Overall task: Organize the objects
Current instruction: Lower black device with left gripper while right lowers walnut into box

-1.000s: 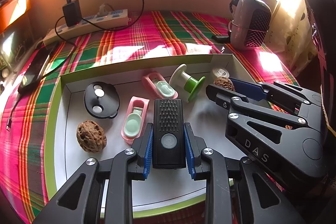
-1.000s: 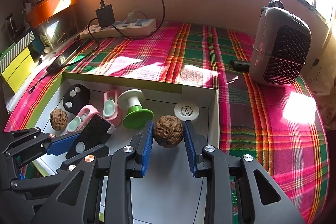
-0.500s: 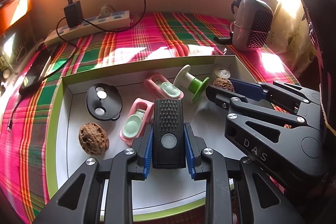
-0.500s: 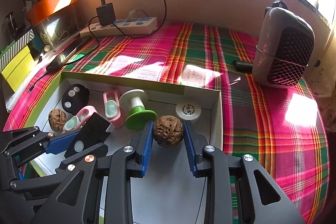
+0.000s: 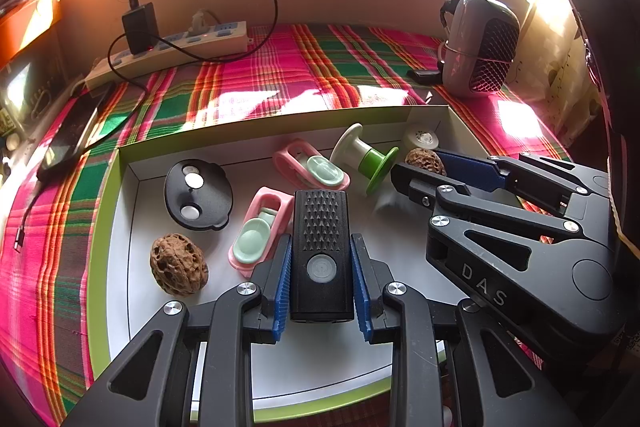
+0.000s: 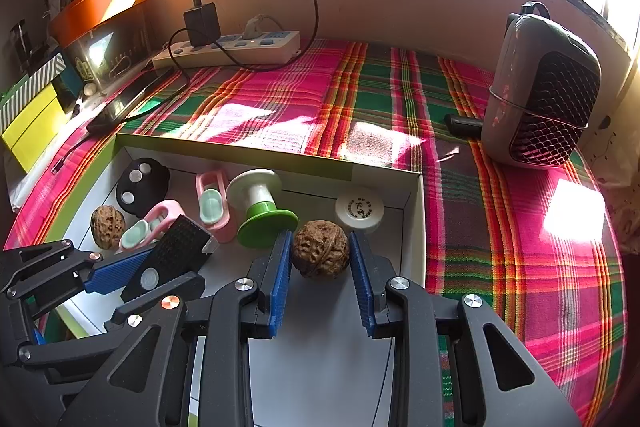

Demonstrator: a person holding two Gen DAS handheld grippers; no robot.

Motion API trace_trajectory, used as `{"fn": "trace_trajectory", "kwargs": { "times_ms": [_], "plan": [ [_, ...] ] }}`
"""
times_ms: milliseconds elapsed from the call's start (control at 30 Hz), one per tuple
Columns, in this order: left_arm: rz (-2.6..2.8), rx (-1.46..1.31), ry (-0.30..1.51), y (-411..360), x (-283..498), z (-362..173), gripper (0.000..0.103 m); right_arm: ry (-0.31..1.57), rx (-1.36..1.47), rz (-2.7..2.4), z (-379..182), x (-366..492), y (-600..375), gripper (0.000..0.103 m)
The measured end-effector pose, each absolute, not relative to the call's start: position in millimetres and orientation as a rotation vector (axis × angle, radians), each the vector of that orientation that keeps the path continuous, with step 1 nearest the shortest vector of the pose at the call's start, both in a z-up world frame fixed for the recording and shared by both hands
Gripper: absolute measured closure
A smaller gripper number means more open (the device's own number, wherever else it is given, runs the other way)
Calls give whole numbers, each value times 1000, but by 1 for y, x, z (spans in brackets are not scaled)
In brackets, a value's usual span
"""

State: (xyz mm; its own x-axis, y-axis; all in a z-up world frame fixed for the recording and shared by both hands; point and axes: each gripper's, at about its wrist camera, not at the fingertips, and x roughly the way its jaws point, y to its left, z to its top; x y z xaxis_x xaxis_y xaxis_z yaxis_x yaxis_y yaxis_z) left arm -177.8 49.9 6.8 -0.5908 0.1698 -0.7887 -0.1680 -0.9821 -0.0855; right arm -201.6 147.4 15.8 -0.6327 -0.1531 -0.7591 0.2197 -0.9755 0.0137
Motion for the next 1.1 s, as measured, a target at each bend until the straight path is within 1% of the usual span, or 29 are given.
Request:
{"fn": "trace_trajectory", "kwargs": {
  "times_ms": [1100],
  "plan": [
    [2646,-1314,0,50,-177,6,77,108,1241,-2664,17,-200,147,72]
  ]
}}
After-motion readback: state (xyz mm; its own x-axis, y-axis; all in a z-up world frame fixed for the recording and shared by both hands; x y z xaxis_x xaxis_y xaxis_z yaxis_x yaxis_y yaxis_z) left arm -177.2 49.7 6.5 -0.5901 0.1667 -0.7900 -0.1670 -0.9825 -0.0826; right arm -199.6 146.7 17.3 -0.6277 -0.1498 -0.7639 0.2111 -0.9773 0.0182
